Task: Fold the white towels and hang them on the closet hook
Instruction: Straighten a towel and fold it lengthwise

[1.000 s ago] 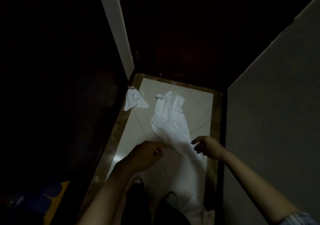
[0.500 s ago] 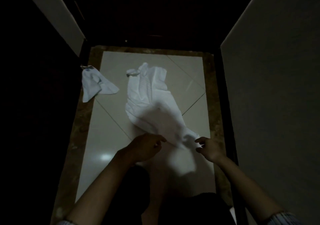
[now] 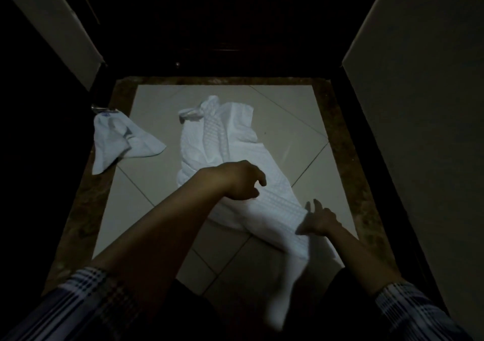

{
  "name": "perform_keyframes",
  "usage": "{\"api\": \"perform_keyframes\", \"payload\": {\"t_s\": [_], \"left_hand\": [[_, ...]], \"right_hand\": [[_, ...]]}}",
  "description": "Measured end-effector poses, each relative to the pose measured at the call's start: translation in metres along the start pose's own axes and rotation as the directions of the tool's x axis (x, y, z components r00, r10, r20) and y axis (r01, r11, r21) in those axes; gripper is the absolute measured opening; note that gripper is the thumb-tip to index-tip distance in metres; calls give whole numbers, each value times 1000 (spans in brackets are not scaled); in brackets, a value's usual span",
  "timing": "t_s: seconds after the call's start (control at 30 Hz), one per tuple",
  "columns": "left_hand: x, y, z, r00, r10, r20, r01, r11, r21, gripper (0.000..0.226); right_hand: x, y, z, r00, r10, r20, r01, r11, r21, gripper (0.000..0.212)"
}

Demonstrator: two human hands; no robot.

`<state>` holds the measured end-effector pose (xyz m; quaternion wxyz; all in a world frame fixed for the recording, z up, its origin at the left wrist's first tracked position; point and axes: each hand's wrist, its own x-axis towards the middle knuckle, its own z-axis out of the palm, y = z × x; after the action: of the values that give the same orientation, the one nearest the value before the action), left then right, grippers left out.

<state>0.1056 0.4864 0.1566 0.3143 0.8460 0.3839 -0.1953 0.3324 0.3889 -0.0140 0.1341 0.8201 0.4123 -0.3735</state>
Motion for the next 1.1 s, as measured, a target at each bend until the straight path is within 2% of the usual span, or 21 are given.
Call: {"api": "perform_keyframes", "payload": {"t_s": [0.1, 0.17, 0.23, 0.33, 0.43, 0.5, 0.6, 0.67, 0.73, 0.87, 0.97, 1.1], "left_hand": [[3, -6, -2, 998, -58, -18, 59, 998, 33, 39], [1, -3, -4, 997, -63, -33, 64, 998, 20, 40], [1, 1, -4, 999, -40, -21, 41, 999, 10, 40], [4, -1, -4, 999, -43, -5, 43, 999, 30, 40], [8, -6, -7, 998, -50, -46, 50, 999, 8, 40], [6, -7, -8, 995, -52, -80, 48, 998, -52, 40], [-11, -3, -5, 989, -75, -127, 44, 972, -230, 45], [-34, 5, -14, 985, -81, -149, 30, 948, -315, 58], [-62, 17, -40, 984, -44, -173, -15, 945, -327, 78], [-130, 44, -140, 944, 48, -327, -150, 944, -295, 108], [-194, 68, -228, 917, 69, -392, -213, 917, -337, 127], [-280, 102, -339, 907, 127, -402, -340, 784, -519, 129]], "right_hand": [[19, 5, 2, 997, 76, 25, -76, 997, 7, 112], [20, 13, 2, 989, 69, 132, -62, 996, -57, 88], [18, 19, 1, 978, 54, 201, -54, 999, -5, 64], [20, 21, 1, 980, 20, 196, -20, 1000, -3, 60], [16, 17, 3, 984, 9, 175, -8, 1000, -8, 56], [-2, 11, -2, 996, -4, 86, 12, 996, -89, 44], [-42, -7, -33, 966, -161, -204, 125, 975, -181, 27], [-76, -26, -68, 902, -298, -313, 275, 954, -118, 24], [-119, -49, -115, 821, -457, -343, 436, 889, -140, 24], [-227, -108, -226, 570, -747, -342, 676, 663, -322, 17], [-319, -155, -313, 375, -879, -294, 754, 474, -455, 23], [-441, -204, -432, 135, -954, -266, 767, 271, -581, 45]]}}
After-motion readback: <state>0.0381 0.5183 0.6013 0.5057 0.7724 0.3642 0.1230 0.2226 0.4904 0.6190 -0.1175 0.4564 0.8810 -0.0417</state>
